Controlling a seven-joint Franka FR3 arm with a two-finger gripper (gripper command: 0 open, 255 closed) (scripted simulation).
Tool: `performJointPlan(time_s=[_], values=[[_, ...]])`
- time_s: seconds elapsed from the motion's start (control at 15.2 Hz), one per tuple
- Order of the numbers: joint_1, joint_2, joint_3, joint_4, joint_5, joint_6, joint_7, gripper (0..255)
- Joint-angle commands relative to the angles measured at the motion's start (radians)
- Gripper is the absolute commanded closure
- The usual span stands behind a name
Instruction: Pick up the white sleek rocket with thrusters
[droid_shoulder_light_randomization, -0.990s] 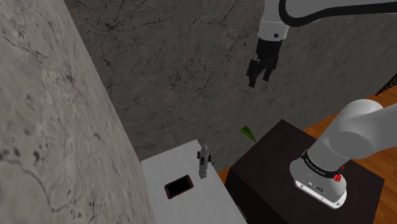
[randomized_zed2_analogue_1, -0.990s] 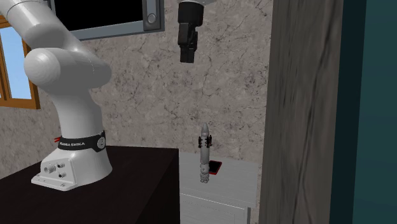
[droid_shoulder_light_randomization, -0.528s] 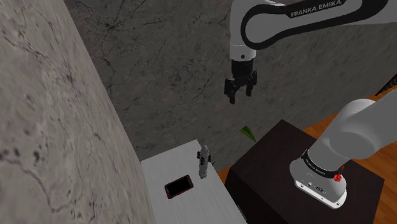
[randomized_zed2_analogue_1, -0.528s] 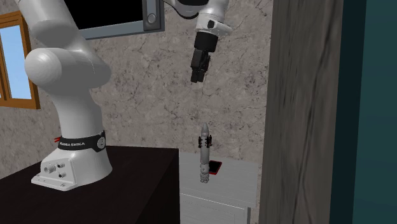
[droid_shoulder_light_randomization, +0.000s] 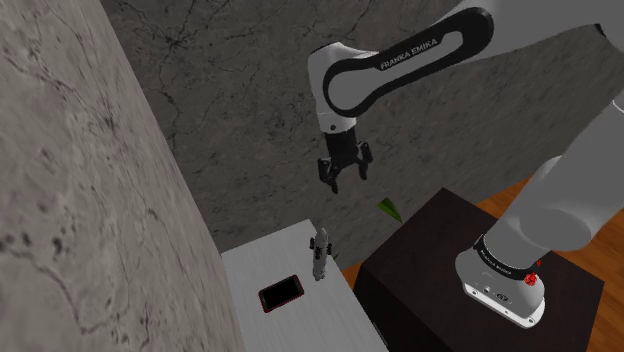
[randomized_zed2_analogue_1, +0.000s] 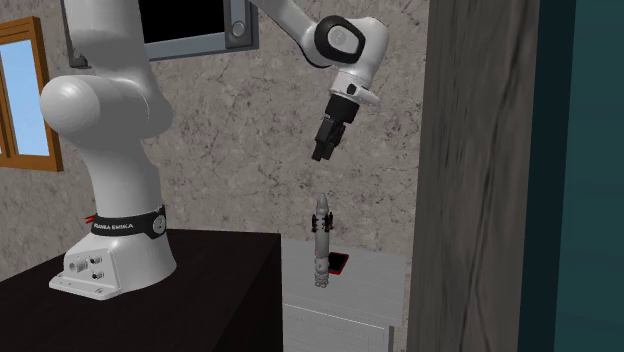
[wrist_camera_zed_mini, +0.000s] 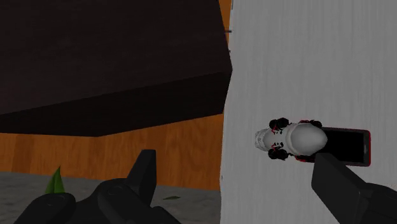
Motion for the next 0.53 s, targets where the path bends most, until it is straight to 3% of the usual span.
performJointPlan(time_s=[0.0,0.46], values=[[0.012,0.093,0.015,0.047,-0.01,0.006,0.057,0],[0.079,0.419,0.027,0.24,-0.042,0.002,0.229,0]])
